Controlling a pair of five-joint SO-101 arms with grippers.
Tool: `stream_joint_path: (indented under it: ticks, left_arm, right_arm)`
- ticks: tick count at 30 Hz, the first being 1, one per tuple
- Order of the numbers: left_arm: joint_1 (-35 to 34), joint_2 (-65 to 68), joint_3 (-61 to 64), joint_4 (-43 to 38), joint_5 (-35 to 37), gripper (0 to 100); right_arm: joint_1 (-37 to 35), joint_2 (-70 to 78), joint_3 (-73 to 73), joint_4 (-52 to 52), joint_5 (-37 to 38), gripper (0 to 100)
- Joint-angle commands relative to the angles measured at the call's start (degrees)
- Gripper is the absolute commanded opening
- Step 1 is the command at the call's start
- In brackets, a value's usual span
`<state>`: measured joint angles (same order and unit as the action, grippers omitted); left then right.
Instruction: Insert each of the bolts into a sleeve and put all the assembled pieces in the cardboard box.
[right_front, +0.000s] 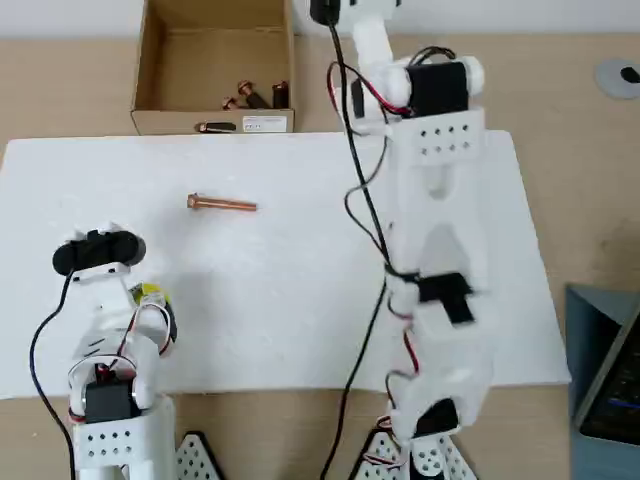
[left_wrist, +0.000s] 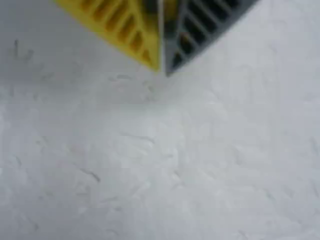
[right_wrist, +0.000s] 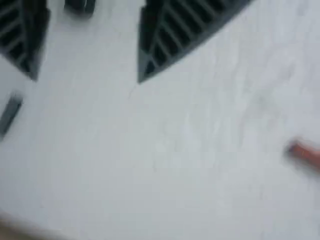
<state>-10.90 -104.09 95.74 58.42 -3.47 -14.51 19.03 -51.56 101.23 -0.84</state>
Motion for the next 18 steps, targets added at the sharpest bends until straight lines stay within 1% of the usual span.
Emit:
stream_joint_path:
  ticks: [1, 5, 9, 16, 18]
  left_arm:
    - [-0.62, -0.40, -0.44, -0.79, 0.26, 0]
    - [-0.62, -0.40, -0.44, -0.79, 0.26, 0]
    - [-0.62, -0.40, -0.44, -0.79, 0.26, 0]
    - [-0.62, -0.40, -0.44, -0.79, 0.26, 0]
    - [-0.62, -0.40, -0.44, -0.79, 0.26, 0]
  right_arm:
    - [2.07, -11.47, 15.60, 1.23, 0.53, 15.3]
    - [4.53, -17.10, 28.97, 1.23, 0.53, 15.3]
    - [6.99, -19.21, 38.20, 1.23, 1.23, 15.3]
    - [8.22, -19.12, 47.52, -1.67, 13.63, 15.3]
    - [8.22, -19.12, 49.89, -4.66, 15.12, 15.3]
